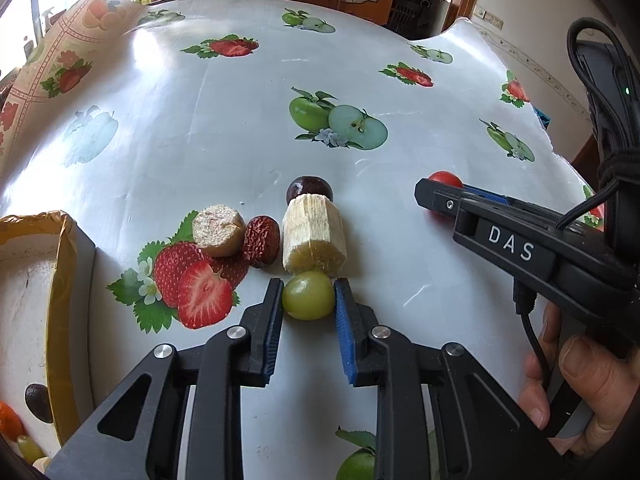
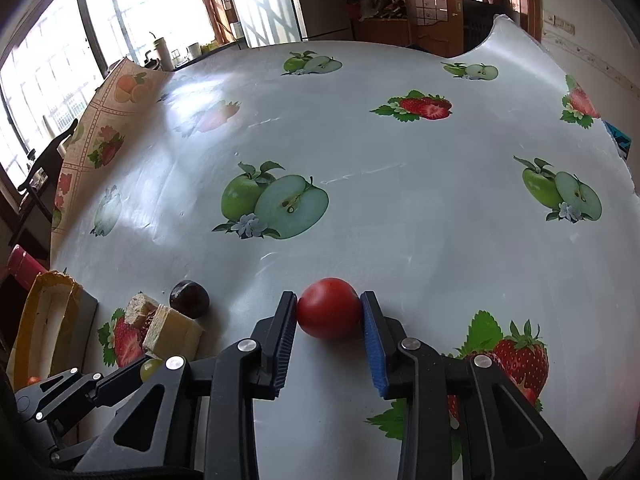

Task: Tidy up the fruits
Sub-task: 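Grasp the red tomato with the right tool while the left tool grasps a green grape, then carry the red tomato and green grape over the tray with both tools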

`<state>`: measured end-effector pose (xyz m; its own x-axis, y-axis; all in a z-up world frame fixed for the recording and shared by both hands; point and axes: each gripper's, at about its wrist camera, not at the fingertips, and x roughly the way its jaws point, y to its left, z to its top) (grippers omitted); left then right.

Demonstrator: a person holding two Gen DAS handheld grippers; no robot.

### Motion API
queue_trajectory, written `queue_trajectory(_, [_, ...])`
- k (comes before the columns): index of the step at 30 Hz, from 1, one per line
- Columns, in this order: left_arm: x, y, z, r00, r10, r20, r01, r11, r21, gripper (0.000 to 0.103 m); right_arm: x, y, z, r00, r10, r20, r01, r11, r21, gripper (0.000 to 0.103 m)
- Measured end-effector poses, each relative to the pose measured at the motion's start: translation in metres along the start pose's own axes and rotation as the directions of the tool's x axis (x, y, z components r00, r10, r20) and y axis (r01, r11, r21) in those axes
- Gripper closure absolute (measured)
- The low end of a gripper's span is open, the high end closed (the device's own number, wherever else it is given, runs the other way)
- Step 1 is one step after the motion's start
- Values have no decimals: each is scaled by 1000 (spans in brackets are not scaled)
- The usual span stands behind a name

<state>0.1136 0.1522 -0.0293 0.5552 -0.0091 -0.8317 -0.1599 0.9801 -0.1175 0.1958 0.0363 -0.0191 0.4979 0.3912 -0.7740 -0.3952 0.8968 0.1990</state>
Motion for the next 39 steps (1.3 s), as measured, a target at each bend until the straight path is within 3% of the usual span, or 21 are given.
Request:
queue_trajectory(14, [-77,25,-40,993,-91,81,96,994,-55,81,-70,26,-48,990,131,44,-131,991,-3,71])
queue_trajectory(24, [-114,49,-53,992,-30,121,41,995,-86,81,-103,62,-75,978,204,46,-202,979,-42,71])
queue_trajectory(39, [-139,89,-73,989,36,140,-17,991,-136,81,-127,118,-87,961,273,42,-266,956,-123,71])
